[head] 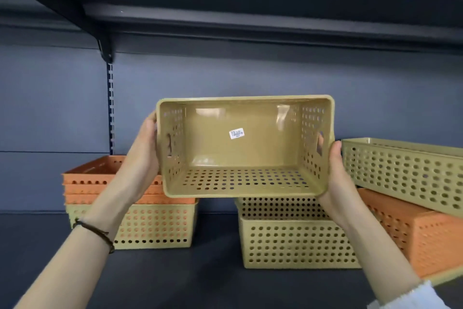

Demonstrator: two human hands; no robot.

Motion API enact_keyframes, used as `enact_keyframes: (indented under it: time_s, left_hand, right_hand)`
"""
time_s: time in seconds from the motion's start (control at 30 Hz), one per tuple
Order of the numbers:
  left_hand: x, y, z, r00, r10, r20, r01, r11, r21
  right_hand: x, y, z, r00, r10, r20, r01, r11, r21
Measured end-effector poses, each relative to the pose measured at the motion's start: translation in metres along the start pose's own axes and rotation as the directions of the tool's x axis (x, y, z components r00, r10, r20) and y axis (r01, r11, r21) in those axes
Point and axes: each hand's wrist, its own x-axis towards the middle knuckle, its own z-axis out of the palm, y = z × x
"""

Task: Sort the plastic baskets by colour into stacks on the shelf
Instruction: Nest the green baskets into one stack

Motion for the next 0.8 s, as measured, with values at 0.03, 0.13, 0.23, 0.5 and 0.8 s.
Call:
enact_keyframes:
  time_s: [0.03,0.13,0.23,0.5,0.8]
  left_hand:
    - [0.002,-0.008,0.007,1.000,0.013,-0.009,-0.013,1.000,0.014]
    - [0.003,-0.025,0.031,0.998,0.069,0.009,-0.069,0.998,0.001]
    - [0.005,-0.042,0.060,0.994,0.073,0.081,-0.068,0.996,-0.060]
    - [-0.004,-0.082,0.116,0.987,-0.092,0.129,0.107,0.987,-0.116]
    - [-0.003,-0.105,0.135,0.967,-0.253,0.027,0.252,0.967,0.034]
  right_hand:
    - [0.005,-0.001,-0.011,1.000,0.013,-0.019,-0.012,0.999,0.033]
    - [0.019,-0.004,-0.042,0.993,-0.024,-0.119,0.049,0.975,0.218]
    - [0.025,-0.009,-0.065,0.981,-0.119,-0.157,0.153,0.961,0.232]
    - [0.021,0.001,-0.120,0.995,-0.076,-0.071,0.069,0.993,-0.092]
    - [0.022,0.002,-0.144,0.991,-0.047,-0.125,0.002,0.942,-0.335]
